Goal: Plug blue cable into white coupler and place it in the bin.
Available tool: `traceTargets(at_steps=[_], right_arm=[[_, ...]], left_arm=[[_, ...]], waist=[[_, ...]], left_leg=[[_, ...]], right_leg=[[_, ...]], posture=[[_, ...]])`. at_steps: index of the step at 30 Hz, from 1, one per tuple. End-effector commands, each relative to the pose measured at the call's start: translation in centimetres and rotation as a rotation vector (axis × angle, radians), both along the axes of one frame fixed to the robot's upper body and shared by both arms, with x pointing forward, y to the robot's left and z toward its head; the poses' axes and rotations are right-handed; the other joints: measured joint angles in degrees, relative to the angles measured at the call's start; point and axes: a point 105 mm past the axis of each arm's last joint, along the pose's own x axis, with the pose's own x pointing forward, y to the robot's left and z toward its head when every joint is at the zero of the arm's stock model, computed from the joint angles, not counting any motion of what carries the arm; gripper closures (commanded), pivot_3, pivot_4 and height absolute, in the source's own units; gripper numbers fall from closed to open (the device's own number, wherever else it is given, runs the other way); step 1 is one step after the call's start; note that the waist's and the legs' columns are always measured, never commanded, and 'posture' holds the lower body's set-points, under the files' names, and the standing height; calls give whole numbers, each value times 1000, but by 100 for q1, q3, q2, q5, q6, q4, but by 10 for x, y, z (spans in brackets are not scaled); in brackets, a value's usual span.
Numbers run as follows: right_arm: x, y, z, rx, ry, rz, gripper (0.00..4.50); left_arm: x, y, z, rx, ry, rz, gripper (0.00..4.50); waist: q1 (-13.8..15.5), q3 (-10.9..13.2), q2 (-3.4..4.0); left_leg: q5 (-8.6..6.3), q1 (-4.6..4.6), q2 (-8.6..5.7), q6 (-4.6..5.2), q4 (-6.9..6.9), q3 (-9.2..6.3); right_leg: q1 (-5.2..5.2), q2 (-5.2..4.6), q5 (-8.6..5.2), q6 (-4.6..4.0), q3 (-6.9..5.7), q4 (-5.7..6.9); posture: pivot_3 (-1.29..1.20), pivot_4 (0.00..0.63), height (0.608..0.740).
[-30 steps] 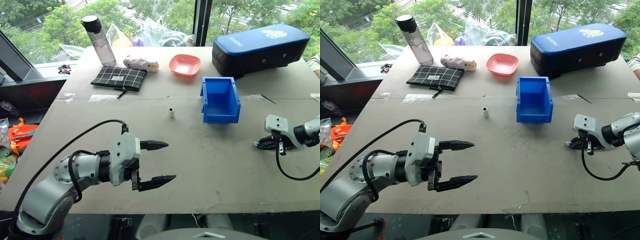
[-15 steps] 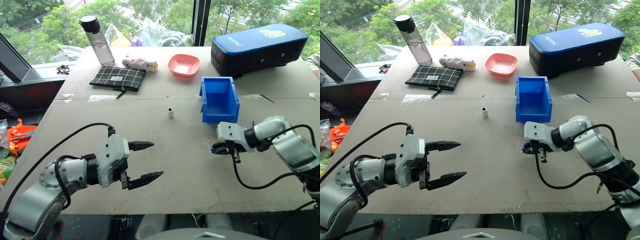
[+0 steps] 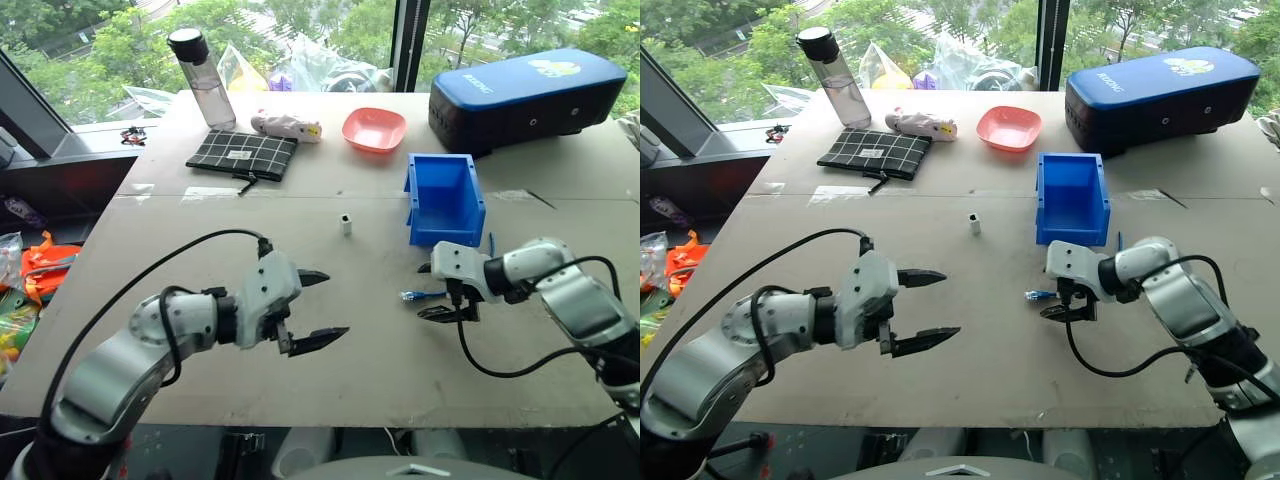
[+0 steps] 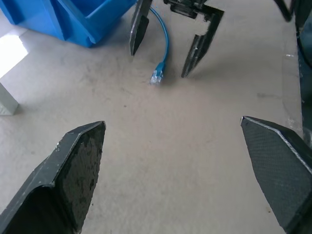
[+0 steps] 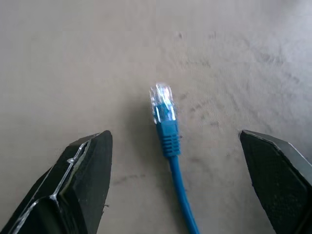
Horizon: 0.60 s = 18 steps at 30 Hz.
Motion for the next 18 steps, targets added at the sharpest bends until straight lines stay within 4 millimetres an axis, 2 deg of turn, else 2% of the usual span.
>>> traceTargets(at_steps=[1,3,5,9,17,18], right_arm=[[-31,-22,33,168,-137,-33,367],[-47,-35,31,192,-119,-91,367],[-54,-47,30,210,-102,-184,367],[-68,-68,29,244,-83,-345,367],[-87,-67,23,260,-95,-470,367],[-88,-65,22,269,-94,-485,161]], left_arm=[[22,-21,-19,-15,25,-35,0],[27,-33,-24,-28,34,-78,0],[29,-43,-29,-19,24,-129,0],[36,-64,-45,27,20,-202,0],[60,-91,-78,113,40,-208,0],[61,-94,-80,110,43,-217,249]], waist=[[65,-2,-4],[18,-7,-14],[-95,-5,-18],[-117,-9,-11],[-76,-14,-10],[-44,-18,-4]], left_leg=[[0,0,0,0,1,-2],[0,-3,-4,0,8,-3],[0,6,2,1,7,2],[0,14,6,2,8,23],[0,10,1,2,21,22],[0,9,-3,3,30,20]], right_leg=[[3,1,0,1,-1,1],[3,0,1,2,0,1],[-1,7,2,3,30,9],[4,13,6,9,32,15],[9,11,9,19,30,13],[15,8,12,23,28,12]], posture=[[0,150,737],[0,150,737],[0,150,737],[0,150,737],[0,150,737],[0,150,737]])
